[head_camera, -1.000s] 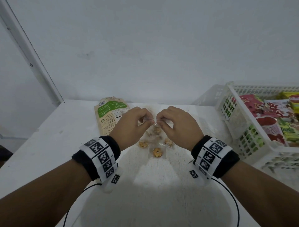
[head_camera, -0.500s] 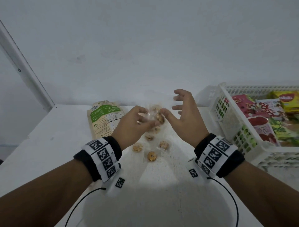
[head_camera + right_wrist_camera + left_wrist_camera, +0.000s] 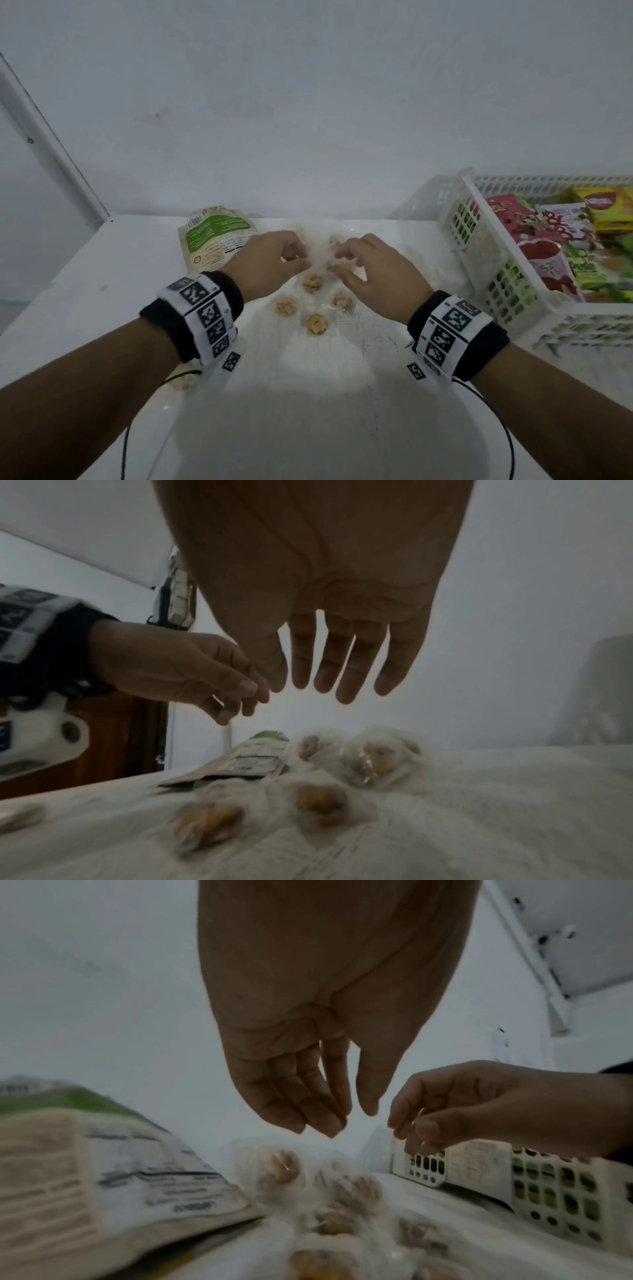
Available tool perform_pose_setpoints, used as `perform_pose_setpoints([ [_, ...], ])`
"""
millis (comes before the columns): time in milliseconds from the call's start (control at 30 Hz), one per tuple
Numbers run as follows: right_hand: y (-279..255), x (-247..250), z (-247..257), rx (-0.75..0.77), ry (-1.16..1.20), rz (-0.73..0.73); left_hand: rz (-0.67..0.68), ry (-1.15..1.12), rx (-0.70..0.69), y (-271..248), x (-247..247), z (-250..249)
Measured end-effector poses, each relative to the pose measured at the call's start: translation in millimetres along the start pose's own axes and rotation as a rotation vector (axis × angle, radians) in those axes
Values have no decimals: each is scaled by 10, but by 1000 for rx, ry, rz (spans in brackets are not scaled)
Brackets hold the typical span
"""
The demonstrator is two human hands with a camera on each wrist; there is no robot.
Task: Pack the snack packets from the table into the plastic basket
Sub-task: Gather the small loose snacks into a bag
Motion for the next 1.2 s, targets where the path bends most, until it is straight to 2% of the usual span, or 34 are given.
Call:
perform_pose_setpoints([
  [100,-36,-201,164,98,-46,135,58,158,-74,-239,160,73],
  [200,-70,-398,407,176,-81,261,114,281,-91,-468,301,231],
  [333,-124,-636,765,288,-103,395,178,465,-23,-784,530,546],
  [500,-163,-920,919,362,-245,574,231,574,131,-1215,699,908],
  [767,-111,-1026,950,363,-279,634,218,479,330,-1605,652,1183],
  [1000,-70,-1023,934,352,-281,659,252,512,310,-1522,524,1062],
  [1200,-61,-1020,980,359,-286,641,281,538,225,-1355,259,817],
])
Point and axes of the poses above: each hand's wrist, its own y-axis towards the middle knuckle, its own x-axis out of the back of the hand, z = x × y, the point moved 5 cm from there along y, towards the middle knuckle, and after that the axes turned 13 degrees about -z, right-handed, at the moved point
